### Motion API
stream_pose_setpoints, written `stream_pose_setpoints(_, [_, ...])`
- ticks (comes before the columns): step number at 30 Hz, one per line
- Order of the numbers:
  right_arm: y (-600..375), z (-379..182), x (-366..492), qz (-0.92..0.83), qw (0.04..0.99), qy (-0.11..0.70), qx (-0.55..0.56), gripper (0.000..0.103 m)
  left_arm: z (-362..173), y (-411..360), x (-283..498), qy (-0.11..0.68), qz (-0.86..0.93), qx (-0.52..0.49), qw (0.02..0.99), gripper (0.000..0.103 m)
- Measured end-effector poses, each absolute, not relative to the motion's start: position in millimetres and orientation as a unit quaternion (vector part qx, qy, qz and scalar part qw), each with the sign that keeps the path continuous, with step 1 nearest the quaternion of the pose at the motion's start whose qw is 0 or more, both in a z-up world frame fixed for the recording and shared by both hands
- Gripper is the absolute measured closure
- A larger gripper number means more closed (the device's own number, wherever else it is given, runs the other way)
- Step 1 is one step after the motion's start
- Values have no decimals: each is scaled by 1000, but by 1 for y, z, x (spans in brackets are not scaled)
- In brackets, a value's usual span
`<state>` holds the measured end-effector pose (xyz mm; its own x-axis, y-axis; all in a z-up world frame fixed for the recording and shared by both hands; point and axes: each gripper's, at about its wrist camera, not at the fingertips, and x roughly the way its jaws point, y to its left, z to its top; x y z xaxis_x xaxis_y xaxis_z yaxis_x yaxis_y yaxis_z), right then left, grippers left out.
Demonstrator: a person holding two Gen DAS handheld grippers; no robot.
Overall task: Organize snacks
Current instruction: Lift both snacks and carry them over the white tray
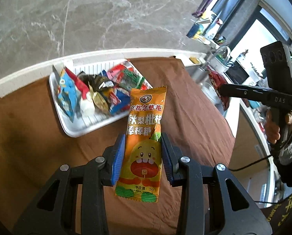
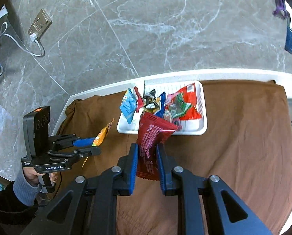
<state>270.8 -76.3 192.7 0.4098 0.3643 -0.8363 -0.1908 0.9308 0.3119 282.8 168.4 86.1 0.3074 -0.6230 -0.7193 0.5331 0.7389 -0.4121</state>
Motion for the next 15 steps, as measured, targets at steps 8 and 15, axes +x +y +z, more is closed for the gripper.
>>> stream_pose_setpoints(8, [-76, 177, 297, 183, 828, 522, 88, 82, 86, 154, 304, 471, -330, -45, 817, 70])
stream_pose_setpoints(15, [-78, 161, 322, 183, 825, 528, 85, 82, 75, 149, 334, 479, -317, -57, 817, 70])
